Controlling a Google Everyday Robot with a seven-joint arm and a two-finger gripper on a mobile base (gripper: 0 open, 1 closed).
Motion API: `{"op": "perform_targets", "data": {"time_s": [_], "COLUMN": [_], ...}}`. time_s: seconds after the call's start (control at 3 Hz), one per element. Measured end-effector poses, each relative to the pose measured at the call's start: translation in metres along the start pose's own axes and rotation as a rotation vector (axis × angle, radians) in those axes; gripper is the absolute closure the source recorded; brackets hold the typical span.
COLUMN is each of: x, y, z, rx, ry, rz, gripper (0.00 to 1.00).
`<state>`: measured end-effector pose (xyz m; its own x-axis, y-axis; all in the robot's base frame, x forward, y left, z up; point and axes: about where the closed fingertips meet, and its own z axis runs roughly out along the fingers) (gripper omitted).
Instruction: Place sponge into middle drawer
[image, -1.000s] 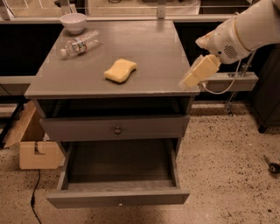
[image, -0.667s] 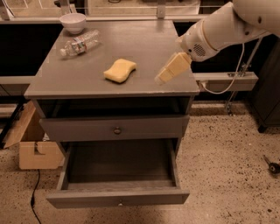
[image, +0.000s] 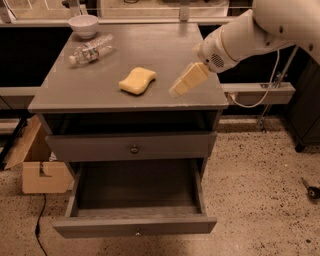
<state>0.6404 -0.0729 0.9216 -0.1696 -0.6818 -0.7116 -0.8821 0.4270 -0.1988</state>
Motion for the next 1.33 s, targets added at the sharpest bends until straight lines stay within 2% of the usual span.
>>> {"op": "perform_targets", "data": {"time_s": [0.67, 1.33], "x": [-0.011, -0.024], "y": [-0.025, -0.032], "z": [0.083, 0.131], "rx": [0.007, 0.02], "ry": [-0.095, -0.118], "rz": [0.062, 0.088], "gripper": [0.0, 0.0]}}
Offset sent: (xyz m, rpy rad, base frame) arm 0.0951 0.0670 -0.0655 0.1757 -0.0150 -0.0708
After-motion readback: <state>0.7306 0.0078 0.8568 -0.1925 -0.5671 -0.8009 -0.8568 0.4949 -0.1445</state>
